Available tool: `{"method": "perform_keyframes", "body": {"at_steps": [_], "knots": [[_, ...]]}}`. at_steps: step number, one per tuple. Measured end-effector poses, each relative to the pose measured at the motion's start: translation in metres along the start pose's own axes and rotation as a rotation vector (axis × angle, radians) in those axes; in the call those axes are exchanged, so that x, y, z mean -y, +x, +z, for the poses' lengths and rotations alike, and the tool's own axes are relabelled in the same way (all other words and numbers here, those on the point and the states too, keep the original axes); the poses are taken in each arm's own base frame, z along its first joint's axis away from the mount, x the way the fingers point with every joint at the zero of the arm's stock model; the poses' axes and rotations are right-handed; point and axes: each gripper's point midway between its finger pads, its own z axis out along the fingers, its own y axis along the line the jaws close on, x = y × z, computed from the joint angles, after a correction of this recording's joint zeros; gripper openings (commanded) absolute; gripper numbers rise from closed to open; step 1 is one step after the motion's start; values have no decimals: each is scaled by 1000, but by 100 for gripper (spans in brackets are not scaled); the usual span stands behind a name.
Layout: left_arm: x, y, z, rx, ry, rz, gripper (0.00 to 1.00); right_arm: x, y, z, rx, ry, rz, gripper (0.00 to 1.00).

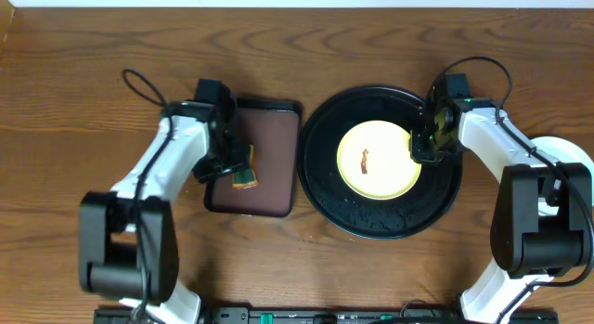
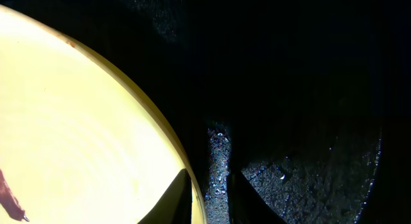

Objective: Clean dirty plates on tray and stack at the side
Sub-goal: 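Grasp the sponge from the small tray with the left gripper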

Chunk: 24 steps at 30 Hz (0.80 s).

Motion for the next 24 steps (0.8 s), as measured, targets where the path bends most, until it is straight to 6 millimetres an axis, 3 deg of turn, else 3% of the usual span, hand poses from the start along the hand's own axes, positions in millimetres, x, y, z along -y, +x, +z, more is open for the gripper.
{"method": "perform_keyframes", "body": {"at_steps": [5,7,11,12,13,20,24], "knots": [[16,-5,12,37,-23,63,53,0,0,0,0,0,-1,18],[19,-13,15,78,-43,79,47,0,0,0,0,0,-1,18],[16,-18,28,87,-80,85,25,0,0,0,0,0,0,18],[16,-18,33,79,-85,84,10,0,0,0,-1,0,0,18],[16,-17,39,65,-88,83,8,0,0,0,-1,0,0,18],[20,-15,40,25,-75,81,7,0,0,0,-2,0,0,18],[14,1,33,-53,-99,79,7,0,2,0,-7,1,1,18]]}}
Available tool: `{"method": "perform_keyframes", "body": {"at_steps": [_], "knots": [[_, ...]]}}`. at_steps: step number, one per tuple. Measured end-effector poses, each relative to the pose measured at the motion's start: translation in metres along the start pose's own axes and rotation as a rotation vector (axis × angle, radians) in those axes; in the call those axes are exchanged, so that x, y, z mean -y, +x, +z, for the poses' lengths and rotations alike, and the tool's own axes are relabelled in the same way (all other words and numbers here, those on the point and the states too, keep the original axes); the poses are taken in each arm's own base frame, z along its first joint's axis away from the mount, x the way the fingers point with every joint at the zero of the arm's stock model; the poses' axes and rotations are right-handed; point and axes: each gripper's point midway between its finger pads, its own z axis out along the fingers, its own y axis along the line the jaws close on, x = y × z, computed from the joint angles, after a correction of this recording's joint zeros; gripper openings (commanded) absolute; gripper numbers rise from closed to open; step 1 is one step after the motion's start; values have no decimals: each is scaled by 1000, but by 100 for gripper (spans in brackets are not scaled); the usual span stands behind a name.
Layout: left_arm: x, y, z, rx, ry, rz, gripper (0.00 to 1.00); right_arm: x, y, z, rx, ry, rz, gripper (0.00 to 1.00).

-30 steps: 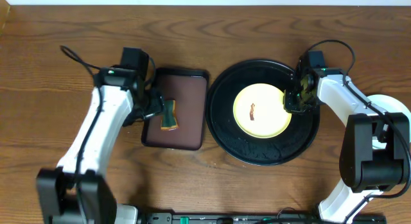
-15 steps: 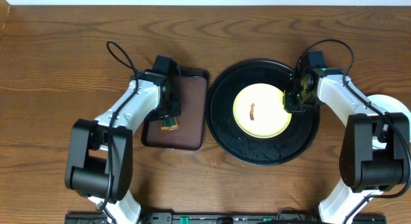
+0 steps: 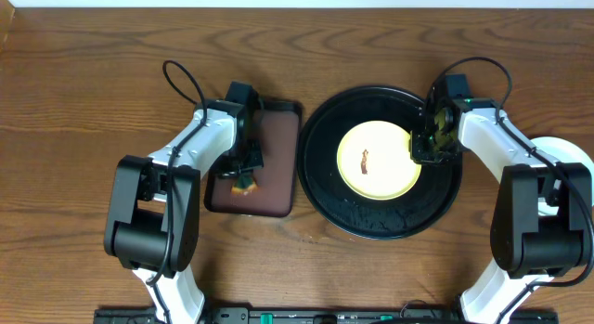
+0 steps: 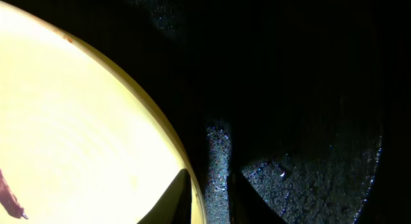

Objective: Clean dirty plates on tray and stack at the side
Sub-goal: 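Grasp the sponge from the small tray with the left gripper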

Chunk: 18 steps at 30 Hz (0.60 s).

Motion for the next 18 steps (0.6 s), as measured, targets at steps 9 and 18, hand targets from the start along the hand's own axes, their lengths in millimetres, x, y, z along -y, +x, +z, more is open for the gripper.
{"method": "perform_keyframes", "body": {"at_steps": [9,18], "knots": [[76,-22,-83,149,284,78,7,0,1,0,-2,0,0,10],[208,6,-110,288,526,286,7,0,0,0,0,-1,-8,9]]}}
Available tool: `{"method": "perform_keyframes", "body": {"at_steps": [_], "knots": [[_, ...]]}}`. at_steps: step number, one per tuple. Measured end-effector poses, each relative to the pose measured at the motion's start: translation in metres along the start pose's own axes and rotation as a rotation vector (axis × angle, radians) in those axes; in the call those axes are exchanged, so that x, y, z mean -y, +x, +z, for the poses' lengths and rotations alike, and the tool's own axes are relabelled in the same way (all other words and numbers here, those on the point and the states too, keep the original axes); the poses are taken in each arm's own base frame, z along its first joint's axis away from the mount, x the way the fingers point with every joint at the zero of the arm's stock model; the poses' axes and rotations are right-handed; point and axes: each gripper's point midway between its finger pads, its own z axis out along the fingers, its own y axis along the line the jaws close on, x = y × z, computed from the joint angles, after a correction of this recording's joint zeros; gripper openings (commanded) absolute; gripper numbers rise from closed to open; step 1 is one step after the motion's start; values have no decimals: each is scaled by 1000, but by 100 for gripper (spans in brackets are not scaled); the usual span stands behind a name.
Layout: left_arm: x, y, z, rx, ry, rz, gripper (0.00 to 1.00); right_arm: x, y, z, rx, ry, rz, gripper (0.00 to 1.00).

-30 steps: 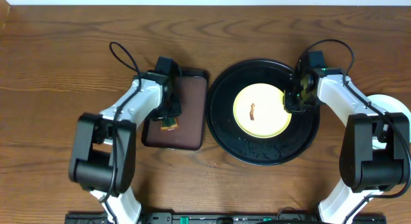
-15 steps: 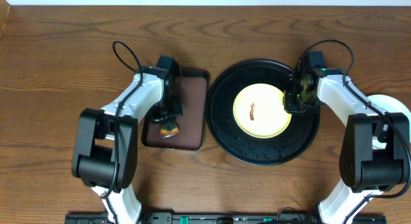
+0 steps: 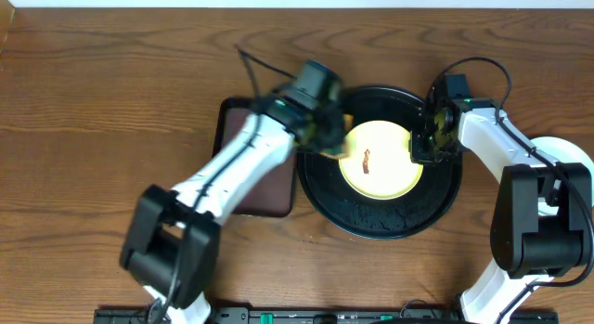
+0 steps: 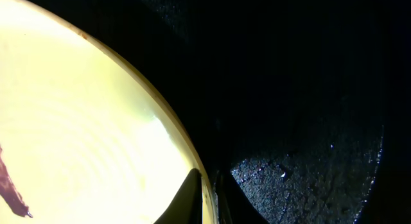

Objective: Clean dirty plates on tray and stack at the side
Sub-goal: 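Grasp the sponge from the small tray with the left gripper, then scrub the yellow plate with the sponge in the left gripper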

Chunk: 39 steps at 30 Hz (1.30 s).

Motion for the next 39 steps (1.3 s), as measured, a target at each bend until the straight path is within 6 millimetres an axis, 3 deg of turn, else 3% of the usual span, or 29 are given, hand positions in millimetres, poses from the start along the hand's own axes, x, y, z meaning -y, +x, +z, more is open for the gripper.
{"method": "perform_keyframes", "body": {"at_steps": [3,8,11,14,20,33,39], "knots": [[30,15,34,-19,49,25,7,-1,0,0,0,0,-2,9],[45,39,82,-76,71,12,6,-6,1,1,-1,3,-20,9],[60,45,98,-91,137,1,8,-7,2,1,-2,3,-22,8],[63,52,107,-121,160,-33,8,-7,2,1,-4,4,-23,8],[35,59,119,-181,90,-104,7,-7,3,1,-7,2,-23,7],[-34,31,95,-49,-312,173,7,-9,8,1,-29,-6,-22,5],[-54,31,78,-54,-524,274,7,-28,12,1,-40,-74,-44,4]]}}
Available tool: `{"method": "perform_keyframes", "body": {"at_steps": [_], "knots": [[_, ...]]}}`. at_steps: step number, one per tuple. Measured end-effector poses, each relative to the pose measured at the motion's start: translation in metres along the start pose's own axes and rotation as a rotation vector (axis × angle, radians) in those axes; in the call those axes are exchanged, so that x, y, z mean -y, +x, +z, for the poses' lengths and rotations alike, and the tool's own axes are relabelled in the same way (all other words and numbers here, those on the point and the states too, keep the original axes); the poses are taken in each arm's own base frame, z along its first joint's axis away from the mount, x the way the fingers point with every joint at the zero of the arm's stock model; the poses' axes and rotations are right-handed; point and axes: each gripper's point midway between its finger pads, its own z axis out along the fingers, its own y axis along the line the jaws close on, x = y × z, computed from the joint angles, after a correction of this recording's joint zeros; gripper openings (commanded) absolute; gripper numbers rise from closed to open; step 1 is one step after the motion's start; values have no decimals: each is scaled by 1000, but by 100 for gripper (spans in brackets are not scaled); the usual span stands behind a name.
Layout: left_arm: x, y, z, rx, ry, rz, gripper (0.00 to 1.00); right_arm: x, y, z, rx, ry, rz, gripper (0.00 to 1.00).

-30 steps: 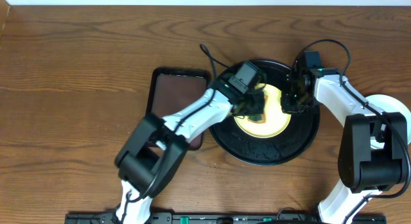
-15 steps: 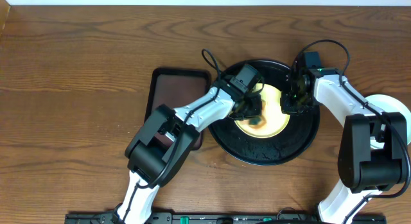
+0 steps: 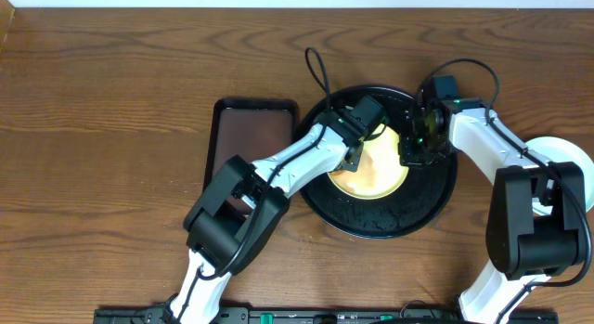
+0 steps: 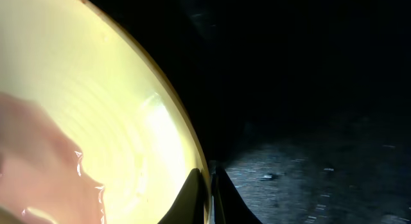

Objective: Clean dirty plates on tray and stack at the side
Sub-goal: 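Scrub the yellow plate with the sponge in the left gripper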

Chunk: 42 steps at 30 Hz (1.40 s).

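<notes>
The yellow plate [image 3: 385,166] lies in the round black tray [image 3: 390,217], its right side raised. My right gripper [image 3: 408,146] is shut on the plate's right rim; in the right wrist view the fingertips [image 4: 192,198] clamp the rim [image 4: 207,185] over the wet tray floor [image 4: 308,172]. The left gripper [image 3: 355,157] reaches across and presses on the plate's left half, shut on the sponge, which is almost hidden beneath it. A pinkish wet smear [image 4: 38,160] covers the plate's lower left.
A brown rectangular tray [image 3: 251,148] sits left of the black tray with nothing on it. A white plate [image 3: 568,149] shows at the table's right edge, behind the right arm. Bare wood lies in front and at the far left.
The left gripper has moved from the plate's left edge onto the plate. The red stain now shows as a pinkish smear. The right gripper holds the rim, with the plate tilted more.
The left gripper was at the sponge in the brown tray while the right gripper straddled the plate's rim, slightly open. Then the right shut on the rim and the left carried the sponge to the black tray. Now the sponge is on the plate.
</notes>
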Motion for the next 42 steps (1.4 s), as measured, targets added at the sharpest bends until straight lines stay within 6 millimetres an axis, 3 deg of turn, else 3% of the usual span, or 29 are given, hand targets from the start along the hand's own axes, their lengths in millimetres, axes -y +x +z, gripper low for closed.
{"method": "perform_keyframes", "body": {"at_steps": [4,8,12,14,18,21,23,25,27,30,35,40,42], "knots": [[-12,-4,-11,-3,-111,42,7,-5,1,0,-5,-22,-3,4],[-47,-13,-27,-4,-258,48,7,6,2,0,-8,25,7,4],[-56,-22,-39,7,-291,29,7,8,2,0,-7,39,7,5],[-60,-17,-45,-14,-300,20,7,9,2,0,-7,40,7,1],[-76,-4,-68,-86,-238,-64,7,9,2,0,-5,41,8,1],[-103,-5,-94,-100,-174,-166,8,9,1,0,-2,41,8,1],[-131,-8,-113,-93,-130,-269,8,9,1,0,-1,41,7,1],[-153,-12,-125,-82,-79,-353,7,9,1,0,-1,41,7,1],[-161,-17,-129,-75,-8,-390,7,9,1,0,-1,41,7,1],[-141,-30,-126,-46,121,-357,7,9,1,0,-1,41,7,1],[-47,-46,-115,62,312,-210,7,9,0,0,0,41,7,1],[26,-33,-91,74,409,-163,7,9,0,0,0,42,7,1],[54,-26,-65,51,440,-156,7,9,0,0,0,42,7,1]]}}
